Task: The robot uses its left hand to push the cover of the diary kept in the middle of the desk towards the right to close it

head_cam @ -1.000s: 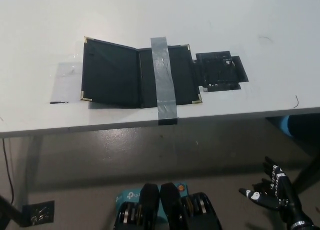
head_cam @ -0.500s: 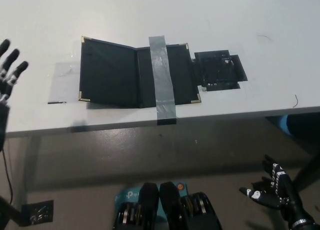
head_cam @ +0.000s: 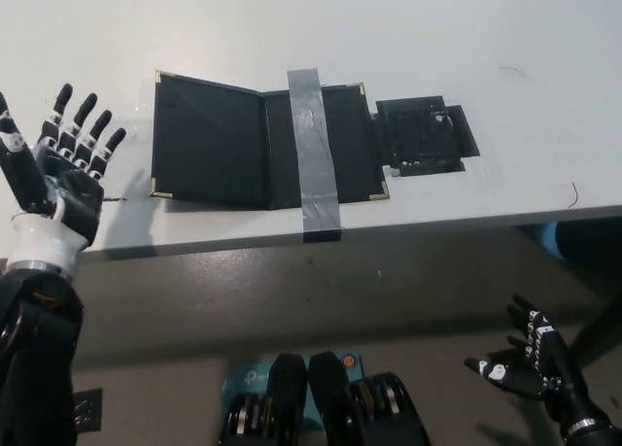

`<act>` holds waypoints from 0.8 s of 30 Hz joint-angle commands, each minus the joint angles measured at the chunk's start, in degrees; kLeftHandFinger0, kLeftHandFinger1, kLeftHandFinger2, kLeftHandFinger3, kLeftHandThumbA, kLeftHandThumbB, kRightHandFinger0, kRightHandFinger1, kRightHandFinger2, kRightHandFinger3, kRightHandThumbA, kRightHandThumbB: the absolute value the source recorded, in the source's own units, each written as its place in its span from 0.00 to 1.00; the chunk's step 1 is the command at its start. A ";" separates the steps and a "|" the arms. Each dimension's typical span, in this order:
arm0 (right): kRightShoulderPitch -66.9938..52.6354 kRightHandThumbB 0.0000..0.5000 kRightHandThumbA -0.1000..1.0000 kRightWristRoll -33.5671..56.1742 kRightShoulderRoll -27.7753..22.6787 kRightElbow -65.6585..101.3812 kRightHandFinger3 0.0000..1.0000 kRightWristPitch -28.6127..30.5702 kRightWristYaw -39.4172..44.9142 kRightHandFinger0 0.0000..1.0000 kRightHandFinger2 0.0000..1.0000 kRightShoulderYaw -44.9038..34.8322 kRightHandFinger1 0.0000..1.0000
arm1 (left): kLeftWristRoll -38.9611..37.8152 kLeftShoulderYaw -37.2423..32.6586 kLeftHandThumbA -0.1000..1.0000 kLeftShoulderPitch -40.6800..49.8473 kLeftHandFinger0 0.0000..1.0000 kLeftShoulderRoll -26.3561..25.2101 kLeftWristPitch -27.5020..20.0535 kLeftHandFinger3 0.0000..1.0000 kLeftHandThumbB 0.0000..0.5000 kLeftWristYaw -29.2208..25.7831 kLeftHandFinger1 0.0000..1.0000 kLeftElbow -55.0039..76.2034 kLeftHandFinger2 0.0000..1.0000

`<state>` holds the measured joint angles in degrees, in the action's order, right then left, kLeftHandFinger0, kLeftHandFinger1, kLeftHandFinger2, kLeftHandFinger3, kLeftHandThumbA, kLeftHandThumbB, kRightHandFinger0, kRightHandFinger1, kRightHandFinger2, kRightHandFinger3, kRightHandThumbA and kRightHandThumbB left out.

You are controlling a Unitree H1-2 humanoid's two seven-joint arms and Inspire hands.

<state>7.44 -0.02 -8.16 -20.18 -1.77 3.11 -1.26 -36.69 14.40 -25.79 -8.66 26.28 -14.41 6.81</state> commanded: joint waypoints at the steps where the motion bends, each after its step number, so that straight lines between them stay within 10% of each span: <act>1: 1.73 1.00 1.00 0.05 -0.93 1.09 1.00 0.44 0.75 0.90 0.98 -0.02 1.00 | 1.82 1.60 1.00 -3.53 1.00 0.37 -1.05 1.00 0.31 -0.65 1.00 -2.04 1.00; 24: 2.39 1.00 1.00 -0.08 -0.28 1.51 1.00 0.39 0.52 0.90 0.97 0.50 1.00 | 10.14 4.76 1.00 -5.58 1.00 3.65 -4.99 1.00 0.33 -2.14 1.00 -16.52 1.00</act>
<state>8.73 -0.03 -8.22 -20.18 -1.78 3.15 -0.91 -30.12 19.74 -29.58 -4.07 24.43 -16.58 -9.00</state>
